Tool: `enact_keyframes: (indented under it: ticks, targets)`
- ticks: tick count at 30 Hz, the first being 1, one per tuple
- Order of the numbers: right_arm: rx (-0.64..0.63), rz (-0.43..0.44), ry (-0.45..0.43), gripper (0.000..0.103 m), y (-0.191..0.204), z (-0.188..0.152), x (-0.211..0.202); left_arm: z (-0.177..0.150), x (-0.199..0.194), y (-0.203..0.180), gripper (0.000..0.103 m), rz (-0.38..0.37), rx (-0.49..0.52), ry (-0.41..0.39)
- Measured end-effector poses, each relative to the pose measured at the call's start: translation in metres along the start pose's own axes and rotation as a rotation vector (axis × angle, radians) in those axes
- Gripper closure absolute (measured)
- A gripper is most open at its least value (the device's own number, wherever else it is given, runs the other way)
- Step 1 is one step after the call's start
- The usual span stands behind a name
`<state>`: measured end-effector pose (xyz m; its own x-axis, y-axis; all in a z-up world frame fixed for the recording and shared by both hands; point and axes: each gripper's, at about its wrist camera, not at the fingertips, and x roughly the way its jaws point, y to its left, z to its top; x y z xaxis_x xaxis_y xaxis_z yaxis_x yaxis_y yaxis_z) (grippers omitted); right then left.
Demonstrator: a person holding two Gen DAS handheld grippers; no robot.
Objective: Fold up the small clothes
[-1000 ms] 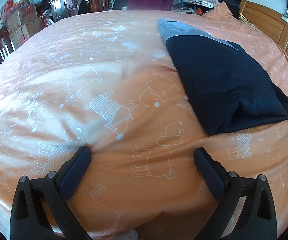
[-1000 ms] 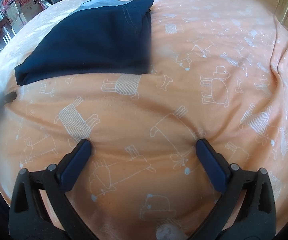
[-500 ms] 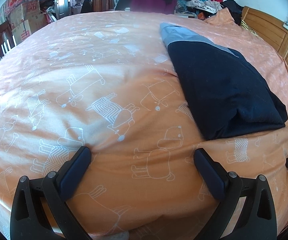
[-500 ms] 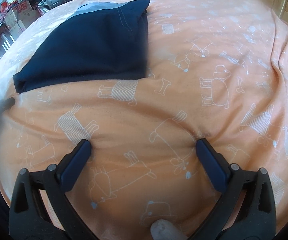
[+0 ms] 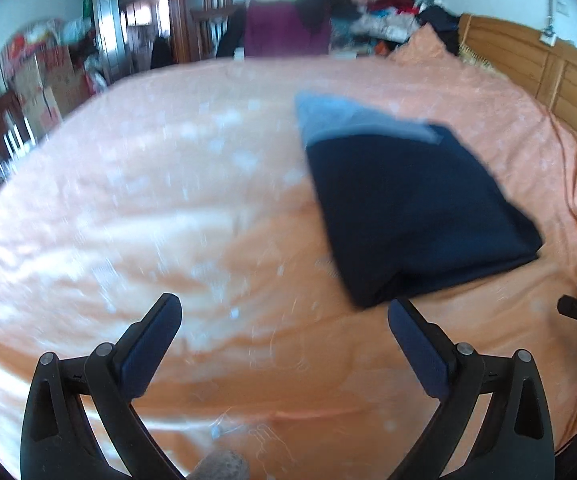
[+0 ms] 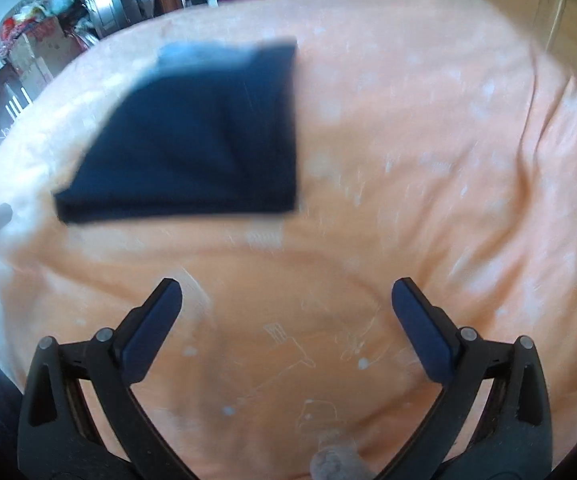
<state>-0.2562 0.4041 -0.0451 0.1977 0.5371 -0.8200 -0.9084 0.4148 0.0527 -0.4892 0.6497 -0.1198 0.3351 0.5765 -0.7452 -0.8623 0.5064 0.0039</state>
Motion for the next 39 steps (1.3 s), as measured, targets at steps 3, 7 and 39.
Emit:
enact_keyframes:
  ticks: [3, 7, 39]
  targets:
    - [-0.023, 0.002, -0.110, 0.000, 0.018, 0.020, -0.046, 0.022, -0.045, -0.009, 0.000, 0.027, 0.018, -0.116]
    - [-0.024, -0.038, -0.272, 0.000, 0.042, 0.046, -0.114, 0.056, -0.115, -0.021, 0.000, 0.106, 0.041, -0.330]
    - [-0.037, 0.013, -0.283, 0.000, 0.072, 0.040, -0.170, 0.063, -0.206, -0.057, 0.000, 0.050, 0.039, -0.358]
